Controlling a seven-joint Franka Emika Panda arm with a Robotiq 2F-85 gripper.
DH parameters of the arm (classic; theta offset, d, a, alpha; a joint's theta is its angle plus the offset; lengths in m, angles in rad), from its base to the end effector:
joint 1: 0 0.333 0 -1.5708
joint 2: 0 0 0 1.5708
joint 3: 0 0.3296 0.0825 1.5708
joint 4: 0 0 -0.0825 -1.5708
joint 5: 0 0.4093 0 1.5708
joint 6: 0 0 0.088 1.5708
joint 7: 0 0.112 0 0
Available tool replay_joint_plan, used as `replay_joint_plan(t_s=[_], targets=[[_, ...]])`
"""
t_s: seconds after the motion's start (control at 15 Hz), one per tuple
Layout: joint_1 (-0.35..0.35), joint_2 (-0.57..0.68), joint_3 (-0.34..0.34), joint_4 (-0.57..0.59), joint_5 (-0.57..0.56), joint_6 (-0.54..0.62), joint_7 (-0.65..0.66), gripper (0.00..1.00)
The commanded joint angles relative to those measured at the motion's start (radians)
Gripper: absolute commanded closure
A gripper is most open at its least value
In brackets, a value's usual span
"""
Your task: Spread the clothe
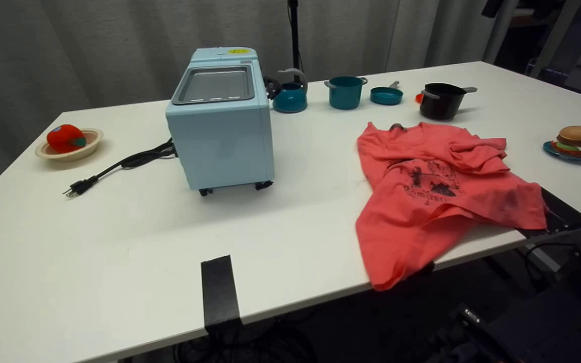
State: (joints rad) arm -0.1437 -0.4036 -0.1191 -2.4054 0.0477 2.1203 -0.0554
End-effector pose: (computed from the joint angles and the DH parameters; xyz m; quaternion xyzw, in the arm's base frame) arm 0.4383 -0.1176 0.4705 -0.9911 0.1111 -0.0638 0.0349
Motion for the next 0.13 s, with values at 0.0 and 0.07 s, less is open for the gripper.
replay_joint_plan(t_s=[0.0, 0.07], targets=[[0.008, 0.0, -0.007, 0.002, -0.003, -0.002, 0.002, 0.0], [0.008, 0.0, -0.007, 0.002, -0.004, -0.002, 0.002, 0.0]])
